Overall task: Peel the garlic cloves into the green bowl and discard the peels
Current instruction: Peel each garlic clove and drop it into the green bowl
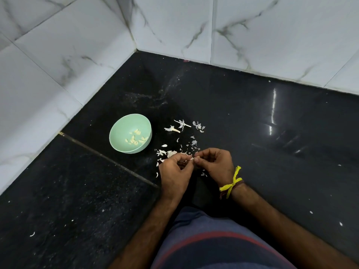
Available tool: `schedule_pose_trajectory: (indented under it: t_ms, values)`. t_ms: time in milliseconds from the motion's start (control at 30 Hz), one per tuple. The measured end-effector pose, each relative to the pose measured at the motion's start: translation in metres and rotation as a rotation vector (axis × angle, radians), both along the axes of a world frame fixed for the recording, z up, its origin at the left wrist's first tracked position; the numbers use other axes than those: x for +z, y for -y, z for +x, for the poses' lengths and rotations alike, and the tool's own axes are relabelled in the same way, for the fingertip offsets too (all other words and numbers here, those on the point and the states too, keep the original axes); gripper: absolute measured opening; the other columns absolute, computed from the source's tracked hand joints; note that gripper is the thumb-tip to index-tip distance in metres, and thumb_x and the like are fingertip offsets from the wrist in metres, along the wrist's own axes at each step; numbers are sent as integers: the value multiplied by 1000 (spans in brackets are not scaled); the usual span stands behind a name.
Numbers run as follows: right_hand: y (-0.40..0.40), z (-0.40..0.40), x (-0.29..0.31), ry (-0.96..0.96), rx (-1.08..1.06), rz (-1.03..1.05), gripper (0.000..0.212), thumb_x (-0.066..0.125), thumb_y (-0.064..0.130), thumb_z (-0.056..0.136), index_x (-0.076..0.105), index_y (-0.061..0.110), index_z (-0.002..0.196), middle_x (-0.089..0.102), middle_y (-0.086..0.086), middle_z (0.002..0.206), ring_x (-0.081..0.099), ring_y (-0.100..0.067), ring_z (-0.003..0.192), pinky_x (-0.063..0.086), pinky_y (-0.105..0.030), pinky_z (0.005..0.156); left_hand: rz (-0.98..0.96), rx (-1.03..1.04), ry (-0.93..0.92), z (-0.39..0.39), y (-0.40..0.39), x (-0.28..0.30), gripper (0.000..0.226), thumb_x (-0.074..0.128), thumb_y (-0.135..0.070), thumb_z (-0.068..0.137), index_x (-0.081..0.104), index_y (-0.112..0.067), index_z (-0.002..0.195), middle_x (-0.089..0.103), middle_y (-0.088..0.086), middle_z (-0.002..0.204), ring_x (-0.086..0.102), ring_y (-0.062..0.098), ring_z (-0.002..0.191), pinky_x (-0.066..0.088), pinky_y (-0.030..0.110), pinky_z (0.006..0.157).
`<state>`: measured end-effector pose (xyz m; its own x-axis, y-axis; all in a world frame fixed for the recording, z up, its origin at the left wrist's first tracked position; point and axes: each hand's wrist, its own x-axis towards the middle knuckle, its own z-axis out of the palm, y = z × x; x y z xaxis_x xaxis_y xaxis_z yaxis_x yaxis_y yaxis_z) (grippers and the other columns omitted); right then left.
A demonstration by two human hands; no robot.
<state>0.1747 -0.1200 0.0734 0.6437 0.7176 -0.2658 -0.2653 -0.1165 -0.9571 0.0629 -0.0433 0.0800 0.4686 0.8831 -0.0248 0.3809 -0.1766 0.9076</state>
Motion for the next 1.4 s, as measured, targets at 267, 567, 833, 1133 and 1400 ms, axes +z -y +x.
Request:
schedule_pose_trajectory:
  t_ms: [267,567,833,1133,1400]
  values:
    - [3,5,8,-20,-38,41,9,75,-3,79,74,1,87,74,-12,77,70,-16,68,55,-22,62,20,-69,1,1,-3,6,11,78,-9,83,77,-18,90,74,-7,74,70,7,67,59,25,66]
    - [7,10,6,-213,-54,75,14,73,-3,79,72,-4,93,72,-19,79,67,-23,68,59,-29,66,70,-91,-6,-5,-15,10,4,77,-16,87,78,-16,91,75,-6,81,69,9,72,54,19,66]
    - [5,8,8,-243,-9,71,16,73,-2,78,71,-6,93,71,-27,89,69,-31,77,61,-36,72,145,-182,-51,-1,-10,13,12,71,-23,80,77,-13,83,72,-6,75,67,6,65,58,27,63]
    - [4,4,1,-177,17,-21,8,75,-1,78,71,-3,85,73,-21,81,70,-31,74,61,-34,69,189,-215,-208,-2,-8,8,4,74,-13,83,77,-10,83,70,-5,72,59,0,59,46,11,59]
    - [1,1,3,-173,9,38,20,78,5,75,71,-7,89,72,-27,86,70,-40,80,59,-45,78,28,-126,-66,-2,-6,7,11,69,-19,85,78,-14,86,74,-5,73,71,7,68,59,29,66]
